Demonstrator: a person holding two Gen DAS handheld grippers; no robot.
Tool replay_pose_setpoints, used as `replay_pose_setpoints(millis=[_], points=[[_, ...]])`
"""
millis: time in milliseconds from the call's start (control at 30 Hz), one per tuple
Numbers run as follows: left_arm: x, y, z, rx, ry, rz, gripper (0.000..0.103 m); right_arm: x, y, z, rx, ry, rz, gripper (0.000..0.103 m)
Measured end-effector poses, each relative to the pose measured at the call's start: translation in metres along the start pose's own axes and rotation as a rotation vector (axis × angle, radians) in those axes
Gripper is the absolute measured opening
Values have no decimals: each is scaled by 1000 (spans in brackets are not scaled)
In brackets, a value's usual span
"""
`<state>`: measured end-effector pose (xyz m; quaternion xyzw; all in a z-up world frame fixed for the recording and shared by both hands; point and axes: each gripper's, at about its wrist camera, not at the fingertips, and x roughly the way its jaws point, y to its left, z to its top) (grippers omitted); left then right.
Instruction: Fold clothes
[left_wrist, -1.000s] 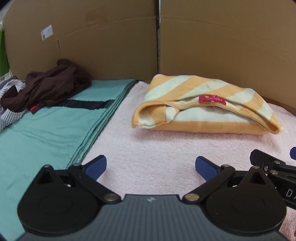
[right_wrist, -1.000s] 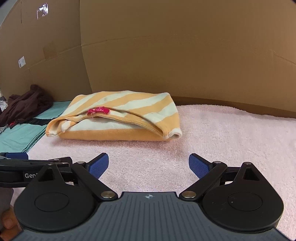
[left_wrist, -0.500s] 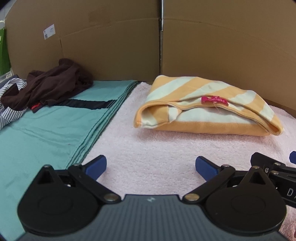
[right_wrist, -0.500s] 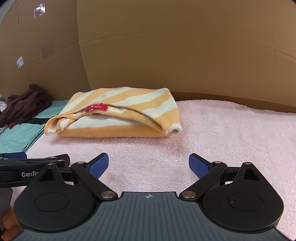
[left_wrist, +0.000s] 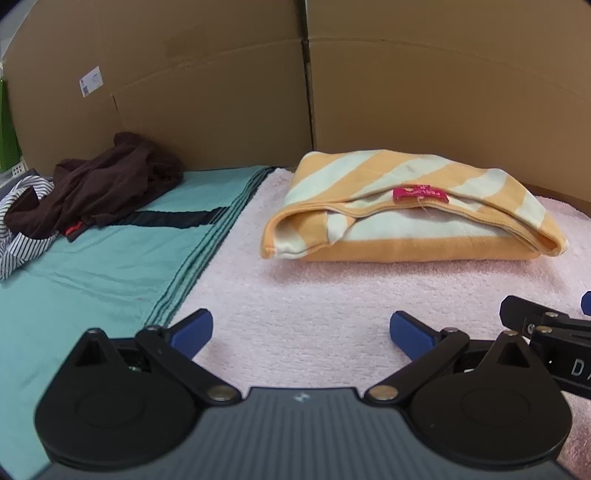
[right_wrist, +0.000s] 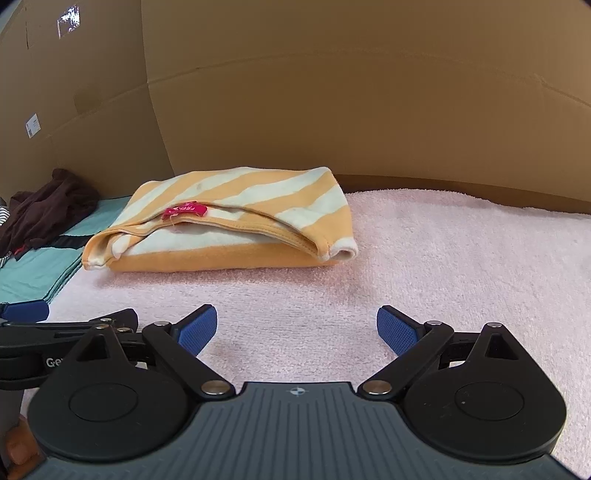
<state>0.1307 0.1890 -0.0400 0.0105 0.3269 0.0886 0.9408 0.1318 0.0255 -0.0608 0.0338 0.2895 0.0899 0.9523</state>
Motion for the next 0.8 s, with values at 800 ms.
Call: replay_pose_setpoints(millis=[800], points=[[2, -5, -1, 20, 13, -8, 102, 5, -10, 3, 19, 28, 12, 96]])
